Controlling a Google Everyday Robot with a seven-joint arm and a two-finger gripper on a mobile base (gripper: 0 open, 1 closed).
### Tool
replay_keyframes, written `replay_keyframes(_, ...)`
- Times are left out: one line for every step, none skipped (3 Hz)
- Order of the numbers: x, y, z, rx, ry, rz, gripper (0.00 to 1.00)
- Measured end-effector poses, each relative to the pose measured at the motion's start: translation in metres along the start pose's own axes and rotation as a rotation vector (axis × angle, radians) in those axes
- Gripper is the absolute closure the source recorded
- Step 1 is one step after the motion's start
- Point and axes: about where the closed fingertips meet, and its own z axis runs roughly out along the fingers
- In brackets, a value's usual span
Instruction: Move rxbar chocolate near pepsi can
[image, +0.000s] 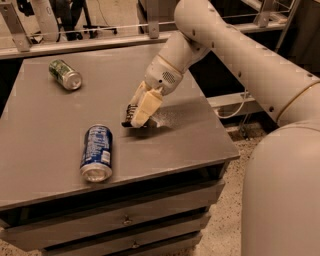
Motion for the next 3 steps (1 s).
replay_keyframes(-0.008,0.017,0.011,-0.042,0.011,-0.054,0.97)
replay_keyframes(-0.013,0.025,0.020,-0.068,0.012,-0.074,0.75)
replay_keyframes(-0.018,0.029,0.031,-0.093,0.015,-0.085,0.51)
